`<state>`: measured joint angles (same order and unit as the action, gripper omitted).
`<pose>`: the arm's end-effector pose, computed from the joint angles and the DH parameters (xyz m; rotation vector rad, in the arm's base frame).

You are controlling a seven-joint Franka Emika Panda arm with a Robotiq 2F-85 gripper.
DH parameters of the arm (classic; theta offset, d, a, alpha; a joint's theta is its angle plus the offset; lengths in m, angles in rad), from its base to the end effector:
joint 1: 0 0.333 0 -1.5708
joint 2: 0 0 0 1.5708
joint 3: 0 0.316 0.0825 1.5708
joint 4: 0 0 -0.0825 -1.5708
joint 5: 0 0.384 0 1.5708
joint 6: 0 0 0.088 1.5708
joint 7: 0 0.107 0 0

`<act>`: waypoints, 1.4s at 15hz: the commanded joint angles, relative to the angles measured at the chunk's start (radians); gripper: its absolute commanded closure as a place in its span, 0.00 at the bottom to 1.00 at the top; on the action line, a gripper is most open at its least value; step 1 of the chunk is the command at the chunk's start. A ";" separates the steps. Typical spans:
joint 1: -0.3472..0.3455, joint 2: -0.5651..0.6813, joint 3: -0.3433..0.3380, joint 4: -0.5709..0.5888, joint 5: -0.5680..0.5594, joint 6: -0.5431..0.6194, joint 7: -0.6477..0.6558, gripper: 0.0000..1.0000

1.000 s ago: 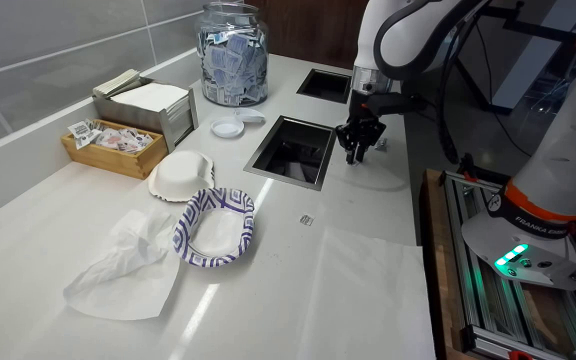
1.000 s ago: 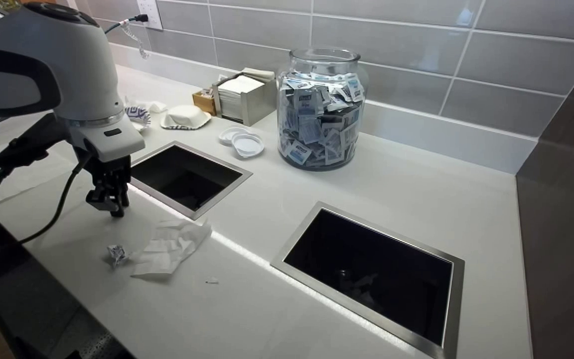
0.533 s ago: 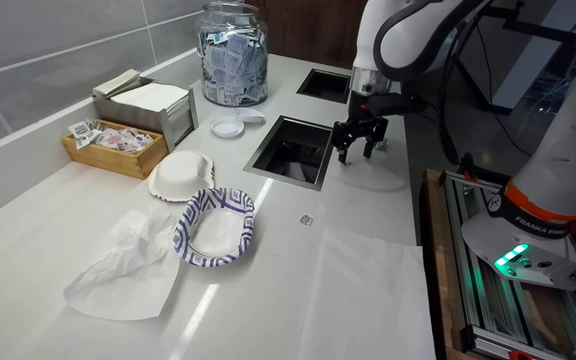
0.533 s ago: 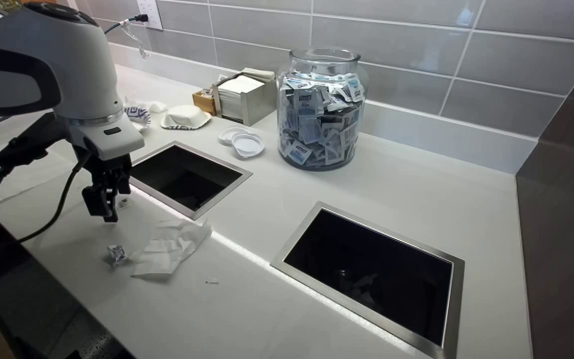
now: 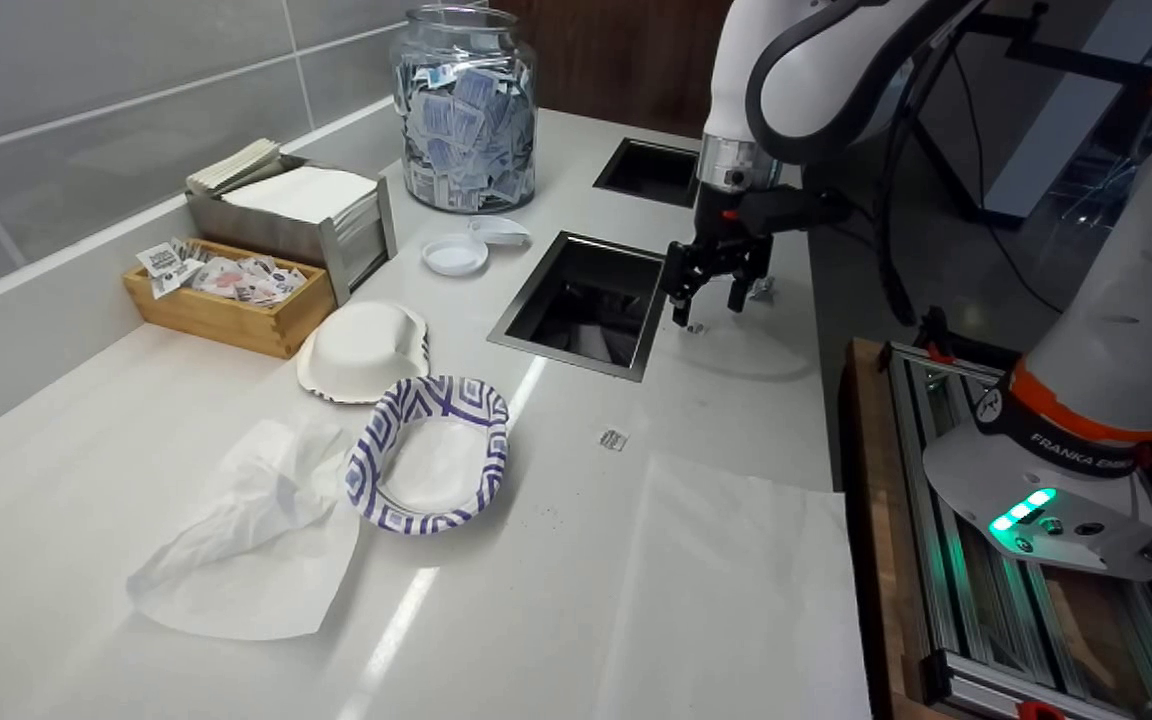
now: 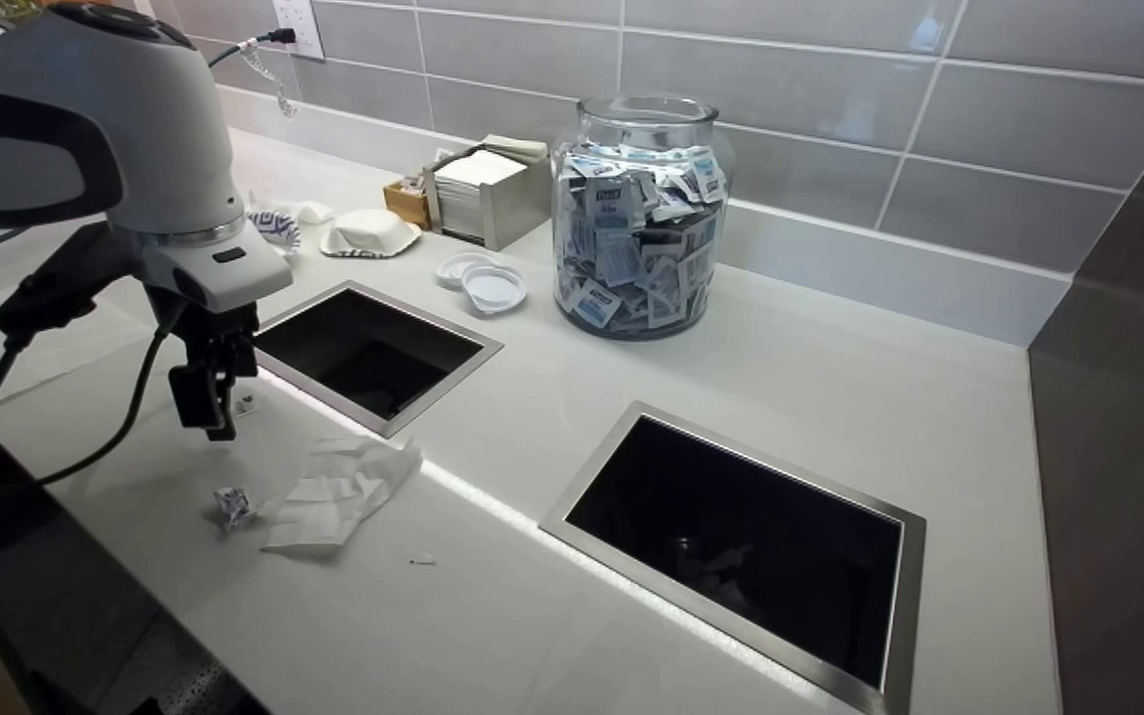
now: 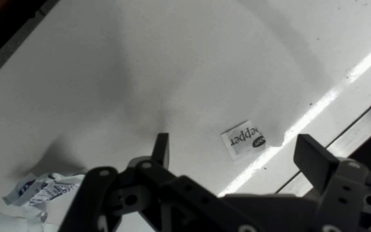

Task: Put one piece of paper in the left bin

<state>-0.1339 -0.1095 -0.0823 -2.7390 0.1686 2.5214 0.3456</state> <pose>0.3743 -0.0828 0.2457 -2.8581 1.0489 0.1754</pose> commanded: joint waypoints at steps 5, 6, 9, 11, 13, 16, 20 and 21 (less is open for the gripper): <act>0.008 0.023 -0.007 0.033 -0.003 -0.037 -0.084 0.23; 0.008 0.026 -0.007 0.036 -0.004 -0.040 -0.091 0.23; 0.010 0.033 -0.008 0.044 0.002 -0.054 -0.118 0.23; 0.013 0.038 -0.007 0.050 0.007 -0.059 -0.131 0.12; 0.019 0.049 -0.005 0.060 0.010 -0.072 -0.144 0.09; 0.023 0.064 -0.005 0.072 0.008 -0.085 -0.154 0.26; 0.022 0.076 -0.009 0.082 0.002 -0.097 -0.160 0.50; 0.020 0.075 -0.012 0.085 0.001 -0.105 -0.163 0.56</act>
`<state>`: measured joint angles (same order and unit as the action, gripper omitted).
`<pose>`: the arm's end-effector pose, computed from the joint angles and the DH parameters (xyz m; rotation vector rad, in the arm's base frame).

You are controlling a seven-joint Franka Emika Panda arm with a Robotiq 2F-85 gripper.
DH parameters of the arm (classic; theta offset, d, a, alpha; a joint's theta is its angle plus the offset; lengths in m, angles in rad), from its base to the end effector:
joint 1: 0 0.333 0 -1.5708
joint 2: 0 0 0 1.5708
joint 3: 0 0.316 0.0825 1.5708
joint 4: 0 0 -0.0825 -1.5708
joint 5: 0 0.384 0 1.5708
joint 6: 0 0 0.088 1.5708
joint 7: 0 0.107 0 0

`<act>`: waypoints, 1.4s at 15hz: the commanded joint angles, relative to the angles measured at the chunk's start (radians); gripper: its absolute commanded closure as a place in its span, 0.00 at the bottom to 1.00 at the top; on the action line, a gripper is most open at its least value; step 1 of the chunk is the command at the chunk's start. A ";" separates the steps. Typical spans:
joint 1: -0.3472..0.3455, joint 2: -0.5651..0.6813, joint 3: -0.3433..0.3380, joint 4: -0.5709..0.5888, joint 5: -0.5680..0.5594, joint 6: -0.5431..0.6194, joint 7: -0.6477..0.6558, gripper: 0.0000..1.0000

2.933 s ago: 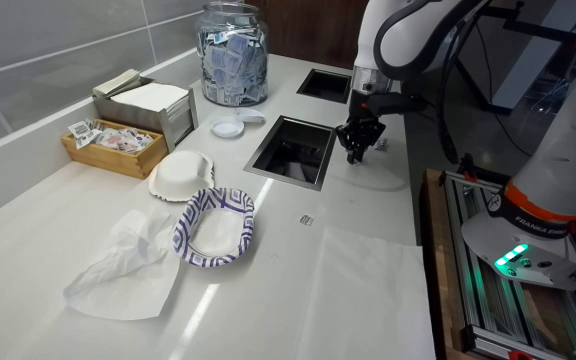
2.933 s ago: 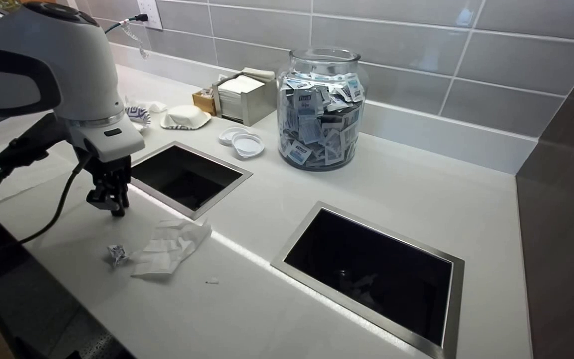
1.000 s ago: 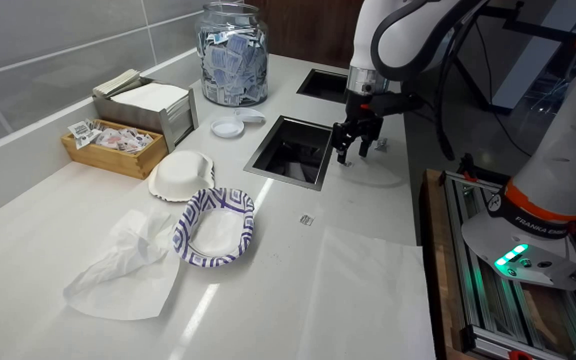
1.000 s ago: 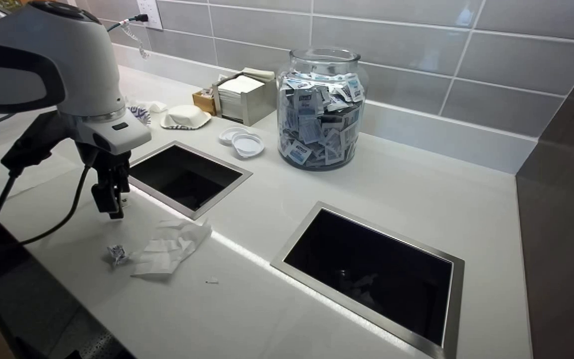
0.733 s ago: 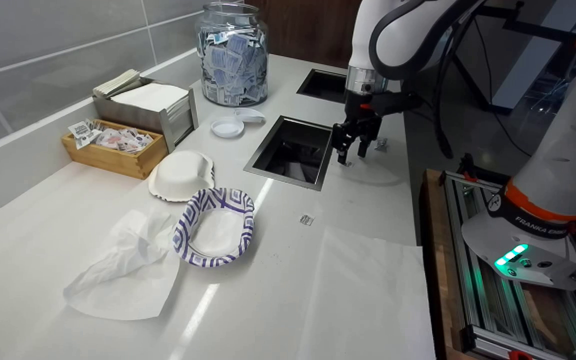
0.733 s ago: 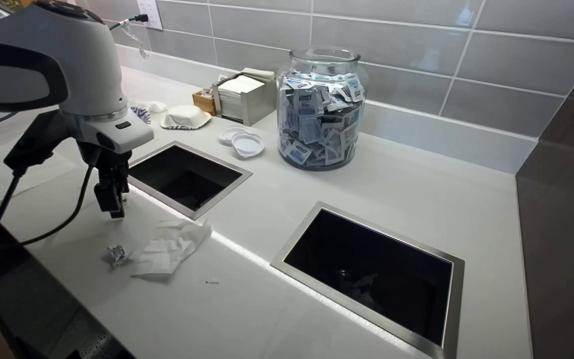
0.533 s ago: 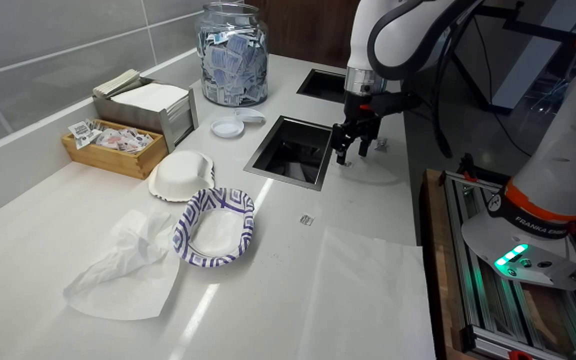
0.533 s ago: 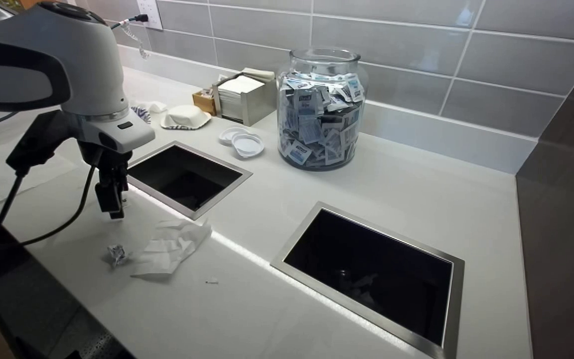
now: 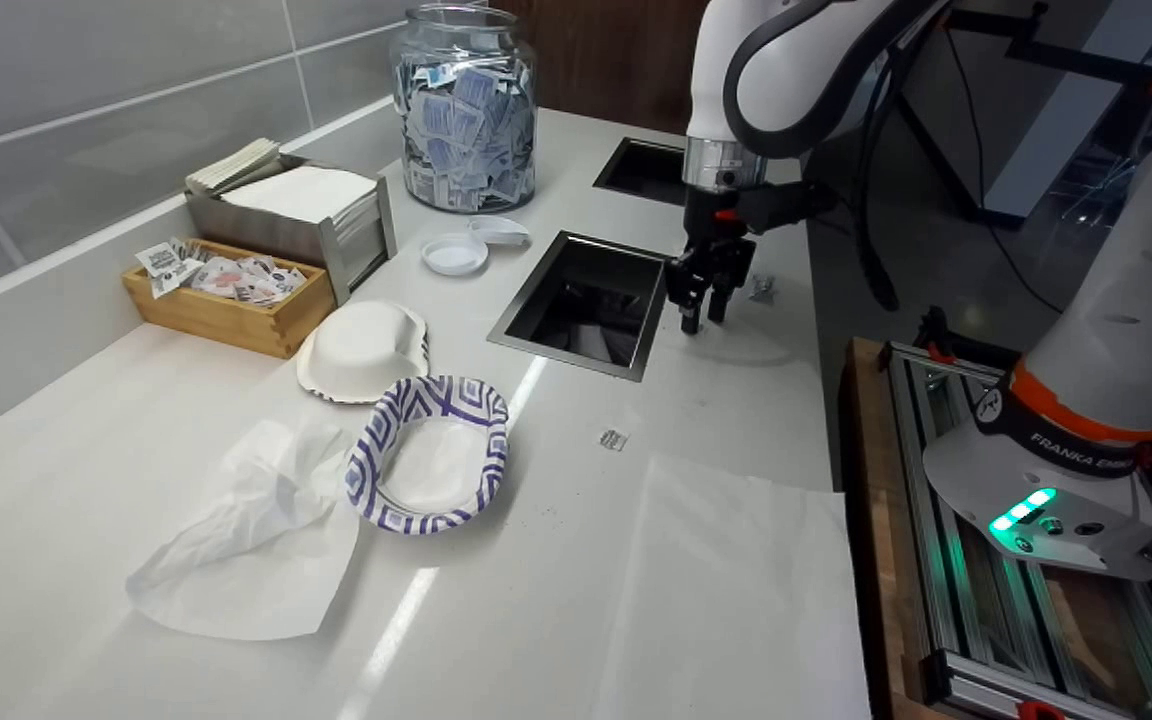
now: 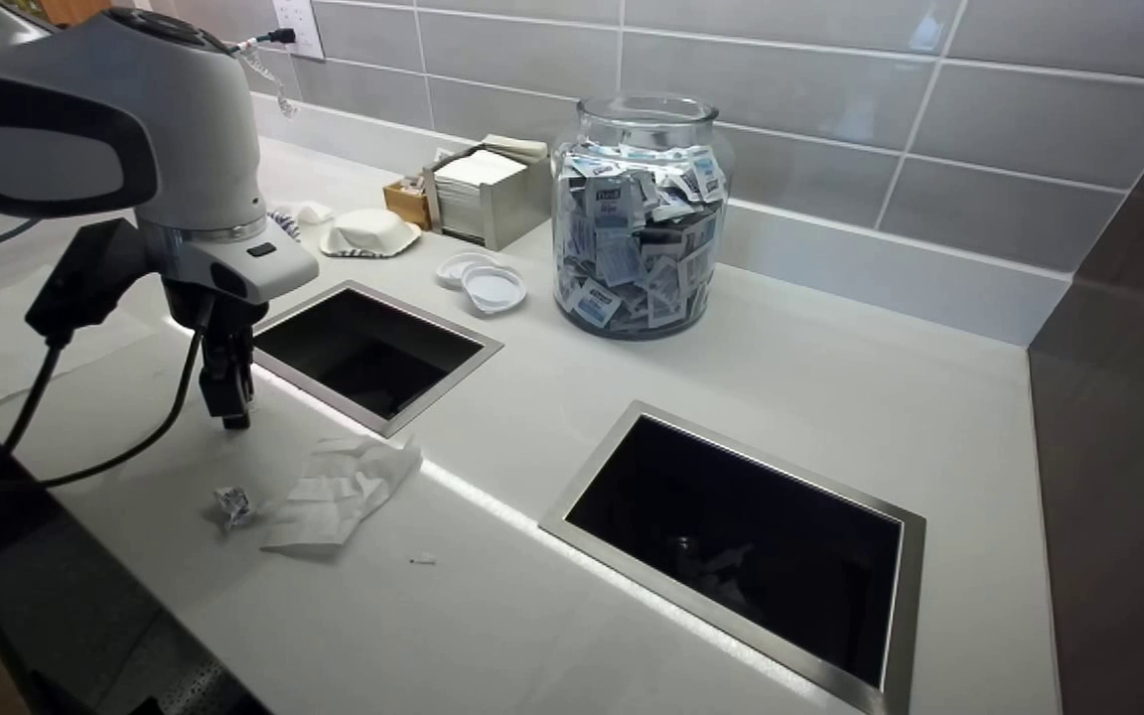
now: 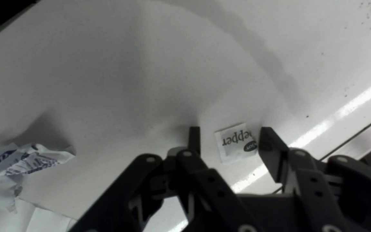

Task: Put one piece of paper in the left bin

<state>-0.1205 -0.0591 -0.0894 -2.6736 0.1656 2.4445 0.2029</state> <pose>0.3882 -0.0819 0.2425 -2.9166 0.8203 0.2580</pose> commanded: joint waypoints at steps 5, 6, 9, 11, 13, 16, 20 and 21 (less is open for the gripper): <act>0.006 0.025 -0.006 0.025 0.004 -0.038 -0.026 0.74; 0.006 0.026 -0.006 0.025 0.004 -0.039 -0.028 0.74; 0.006 0.026 -0.007 0.025 0.005 -0.039 -0.030 0.78; 0.006 0.025 -0.007 0.023 0.002 -0.037 -0.027 0.92; 0.005 0.022 -0.007 0.022 -0.002 -0.036 -0.023 0.98; 0.008 0.019 -0.005 0.022 -0.006 -0.036 -0.020 0.97; 0.009 0.013 -0.004 0.020 -0.011 -0.037 -0.014 0.97; 0.009 0.009 -0.004 0.020 -0.013 -0.040 -0.013 0.97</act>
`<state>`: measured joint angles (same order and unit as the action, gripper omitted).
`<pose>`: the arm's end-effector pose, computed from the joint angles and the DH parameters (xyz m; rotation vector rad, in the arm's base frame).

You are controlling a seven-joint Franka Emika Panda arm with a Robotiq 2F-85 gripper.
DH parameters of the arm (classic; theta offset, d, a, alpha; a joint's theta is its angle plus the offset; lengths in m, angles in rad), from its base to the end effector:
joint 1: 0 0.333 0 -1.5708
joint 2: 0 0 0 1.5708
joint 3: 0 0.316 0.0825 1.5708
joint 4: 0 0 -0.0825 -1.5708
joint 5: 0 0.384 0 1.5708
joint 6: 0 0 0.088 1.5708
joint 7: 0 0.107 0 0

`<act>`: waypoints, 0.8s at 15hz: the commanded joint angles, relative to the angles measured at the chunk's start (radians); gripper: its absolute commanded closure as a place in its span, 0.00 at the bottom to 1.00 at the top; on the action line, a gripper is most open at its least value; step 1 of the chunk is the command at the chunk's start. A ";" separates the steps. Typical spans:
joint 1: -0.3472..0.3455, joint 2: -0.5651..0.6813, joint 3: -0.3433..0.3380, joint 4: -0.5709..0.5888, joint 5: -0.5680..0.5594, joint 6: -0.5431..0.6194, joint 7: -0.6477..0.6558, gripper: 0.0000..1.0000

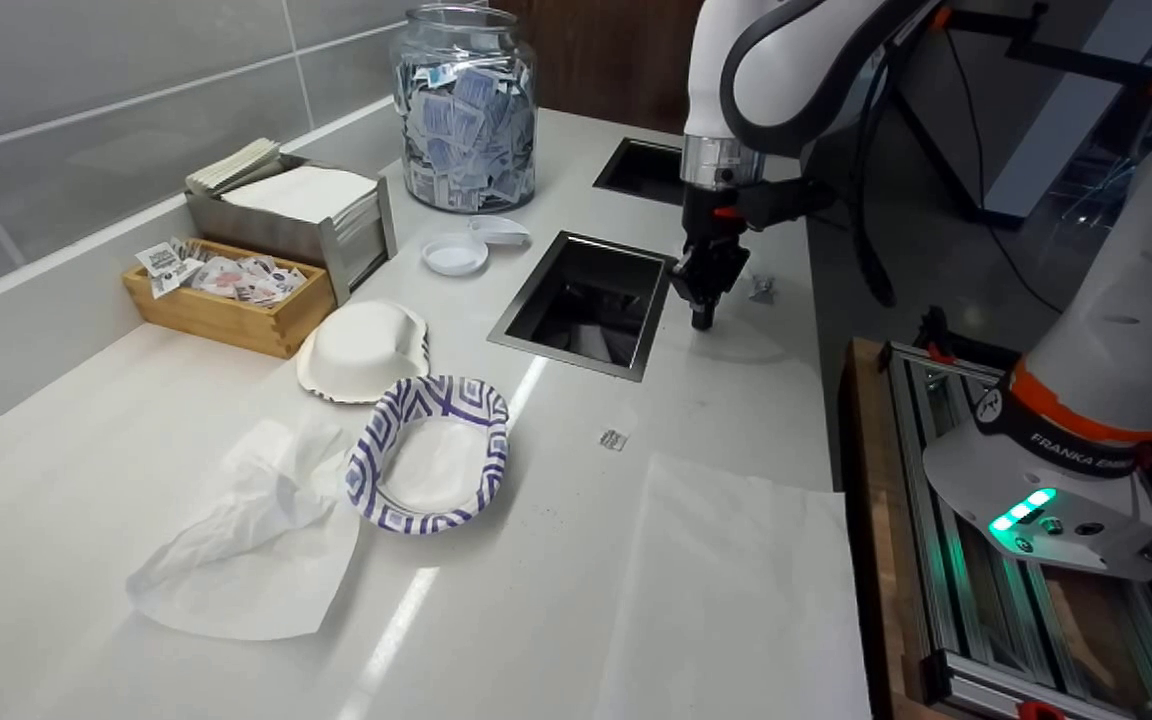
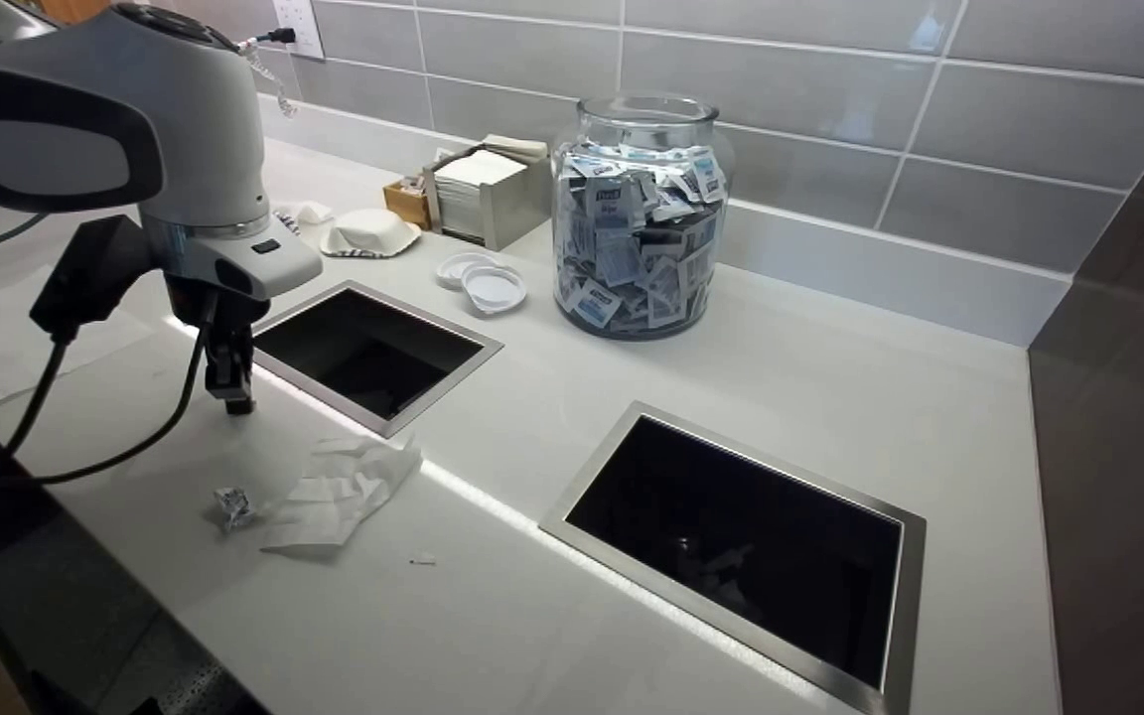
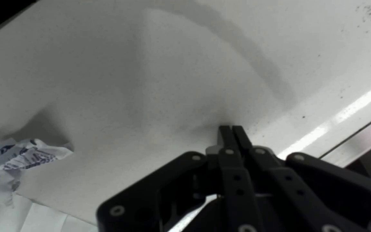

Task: Put one piece of paper in the left bin

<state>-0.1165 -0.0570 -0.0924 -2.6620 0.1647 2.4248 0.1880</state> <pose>0.3906 -0.0816 0.2442 -2.9200 0.7930 0.2721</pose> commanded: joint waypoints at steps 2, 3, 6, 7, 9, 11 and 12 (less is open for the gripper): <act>0.004 -0.005 -0.001 0.005 -0.020 -0.024 0.004 0.97; 0.003 -0.011 -0.001 0.002 -0.025 -0.026 0.009 0.97; 0.002 -0.022 0.000 0.000 -0.042 -0.033 0.013 0.71; 0.002 -0.023 0.000 0.000 -0.046 -0.033 0.014 0.71; 0.004 -0.024 0.001 0.001 -0.048 -0.033 0.013 0.60; 0.004 -0.027 0.002 0.002 -0.051 -0.036 0.012 0.45; 0.005 -0.028 0.002 0.002 -0.054 -0.038 0.013 0.36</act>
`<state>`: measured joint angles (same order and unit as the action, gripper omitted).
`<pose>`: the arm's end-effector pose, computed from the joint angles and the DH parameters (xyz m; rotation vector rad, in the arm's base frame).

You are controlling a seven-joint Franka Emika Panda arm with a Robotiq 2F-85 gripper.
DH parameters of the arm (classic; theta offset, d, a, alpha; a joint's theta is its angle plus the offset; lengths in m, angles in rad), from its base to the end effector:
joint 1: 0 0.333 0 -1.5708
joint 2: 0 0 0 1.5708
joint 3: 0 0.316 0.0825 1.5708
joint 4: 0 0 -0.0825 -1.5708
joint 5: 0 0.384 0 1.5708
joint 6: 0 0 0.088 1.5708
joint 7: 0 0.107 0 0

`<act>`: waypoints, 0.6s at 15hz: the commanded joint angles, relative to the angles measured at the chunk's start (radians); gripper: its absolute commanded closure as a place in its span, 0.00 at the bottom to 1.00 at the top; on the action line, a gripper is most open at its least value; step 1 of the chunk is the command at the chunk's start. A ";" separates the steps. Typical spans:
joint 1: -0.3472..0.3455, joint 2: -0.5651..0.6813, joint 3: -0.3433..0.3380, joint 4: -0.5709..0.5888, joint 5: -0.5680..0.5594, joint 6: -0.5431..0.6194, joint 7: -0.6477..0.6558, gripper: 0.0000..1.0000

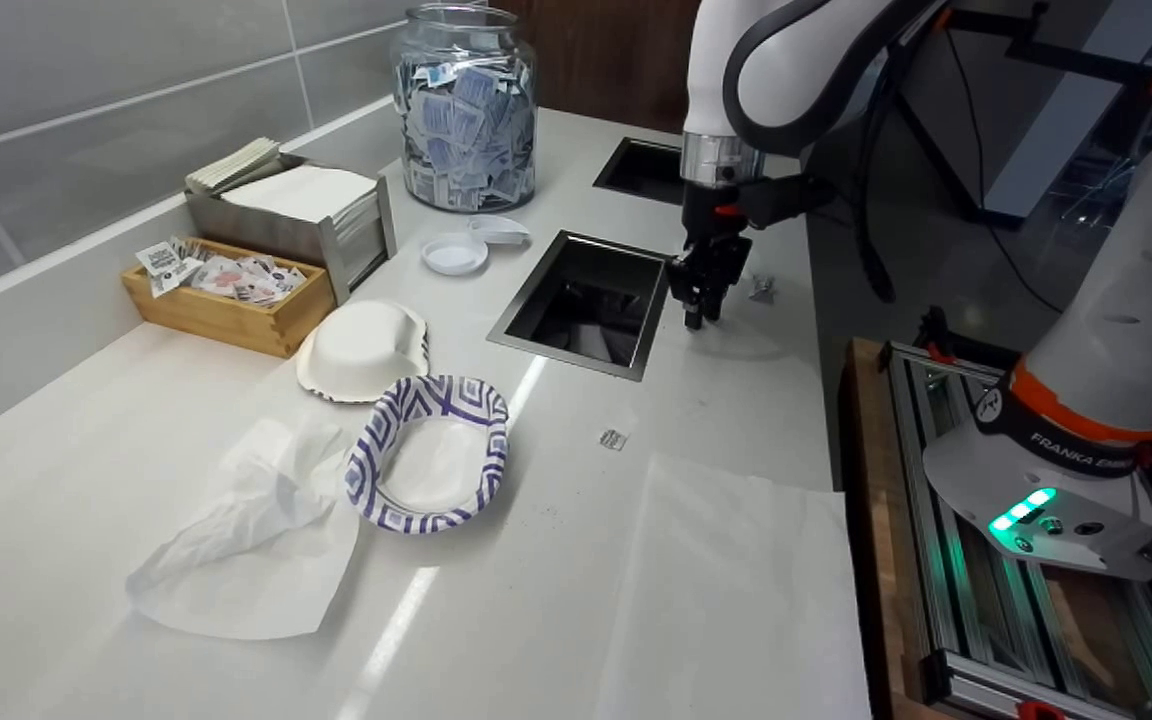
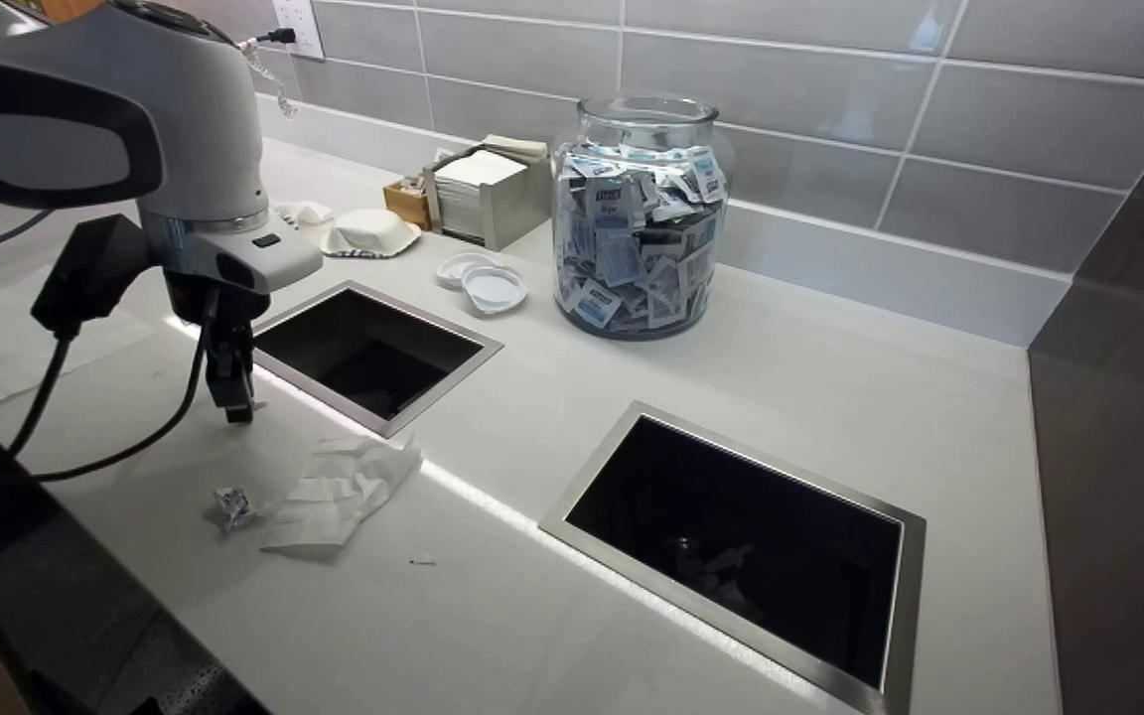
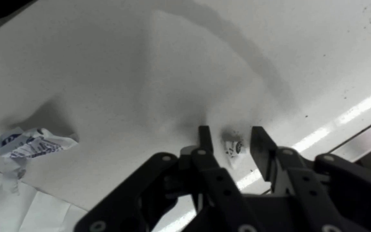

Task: Put one piece of paper in the left bin

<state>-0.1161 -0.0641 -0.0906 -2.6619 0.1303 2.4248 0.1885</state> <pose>0.3914 -0.0810 0.2471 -2.9513 0.7540 0.2635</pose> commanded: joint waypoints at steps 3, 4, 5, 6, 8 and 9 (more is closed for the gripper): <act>0.005 -0.031 0.003 0.001 -0.028 -0.041 0.015 0.14; 0.005 -0.035 0.004 0.000 -0.028 -0.041 0.013 0.08; 0.005 -0.038 0.004 0.001 -0.026 -0.043 0.009 0.00; 0.006 -0.039 0.005 0.001 -0.027 -0.043 0.009 0.00; 0.004 -0.040 0.007 0.002 -0.040 -0.045 0.017 0.00; 0.003 -0.041 0.007 0.001 -0.043 -0.044 0.018 0.00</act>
<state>-0.1149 -0.0851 -0.0840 -2.6612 0.1120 2.4185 0.1885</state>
